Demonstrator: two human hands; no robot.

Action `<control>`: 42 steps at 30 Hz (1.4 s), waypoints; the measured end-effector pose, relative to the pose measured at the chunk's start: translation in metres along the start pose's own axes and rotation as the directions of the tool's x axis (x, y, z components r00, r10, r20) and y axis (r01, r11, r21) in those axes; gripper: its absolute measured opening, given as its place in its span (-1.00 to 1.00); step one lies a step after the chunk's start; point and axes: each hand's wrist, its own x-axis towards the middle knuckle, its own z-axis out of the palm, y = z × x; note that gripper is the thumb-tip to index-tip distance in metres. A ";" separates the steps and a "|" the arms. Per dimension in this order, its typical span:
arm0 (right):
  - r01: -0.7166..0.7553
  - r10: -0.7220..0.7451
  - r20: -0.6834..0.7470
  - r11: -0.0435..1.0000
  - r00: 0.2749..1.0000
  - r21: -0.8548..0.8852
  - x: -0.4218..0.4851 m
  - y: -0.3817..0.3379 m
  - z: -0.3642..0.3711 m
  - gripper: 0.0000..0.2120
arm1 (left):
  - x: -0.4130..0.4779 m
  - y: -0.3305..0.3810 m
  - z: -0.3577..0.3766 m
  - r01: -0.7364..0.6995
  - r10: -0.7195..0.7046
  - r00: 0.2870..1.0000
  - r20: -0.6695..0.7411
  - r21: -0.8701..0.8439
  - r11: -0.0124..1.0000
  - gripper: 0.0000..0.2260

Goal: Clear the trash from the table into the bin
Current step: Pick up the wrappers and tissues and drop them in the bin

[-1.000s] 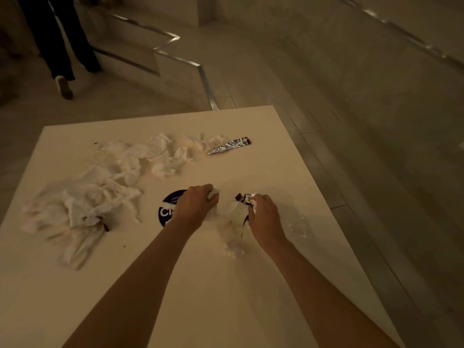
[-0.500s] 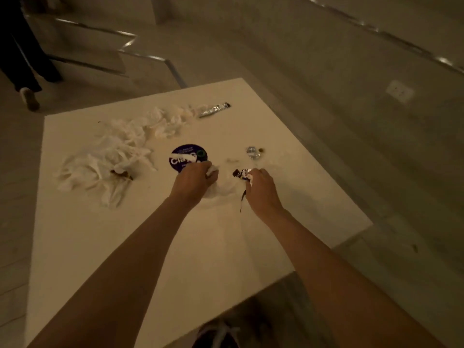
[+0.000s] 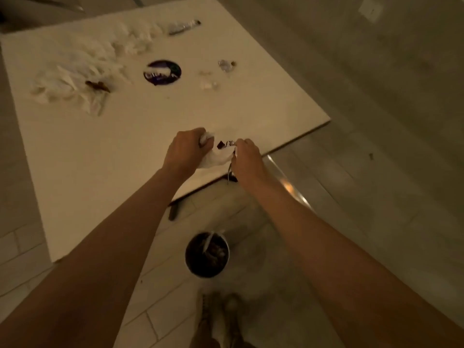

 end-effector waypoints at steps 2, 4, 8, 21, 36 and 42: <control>-0.013 0.012 0.016 1.000 1.000 0.014 -0.027 0.007 0.004 -0.81 | -0.024 -0.001 0.011 -0.001 0.001 1.000 0.022 -0.021 1.000 -0.70; -0.033 0.032 0.036 0.998 0.999 0.047 -0.050 0.014 0.010 -0.78 | -0.046 -0.003 0.020 -0.003 0.005 0.999 0.042 -0.047 0.999 -0.68; -0.149 0.152 -0.023 0.983 0.988 0.110 -0.088 0.029 0.027 -0.77 | -0.076 -0.014 0.035 -0.031 0.040 0.994 0.102 -0.094 0.995 -0.68; -0.579 0.608 0.023 0.743 0.794 0.336 -0.194 0.069 0.184 -0.70 | -0.145 -0.147 0.136 0.067 0.020 0.932 0.361 -0.227 0.972 -0.67; -0.703 0.720 0.122 0.602 0.683 0.379 -0.191 0.169 0.434 -0.57 | -0.161 -0.341 0.327 0.035 0.050 0.882 0.468 -0.171 0.985 -0.83; -0.746 0.713 0.225 0.610 0.664 0.269 -0.190 0.182 0.469 -0.41 | -0.168 -0.376 0.354 -0.038 0.009 0.801 0.599 0.036 0.999 -0.34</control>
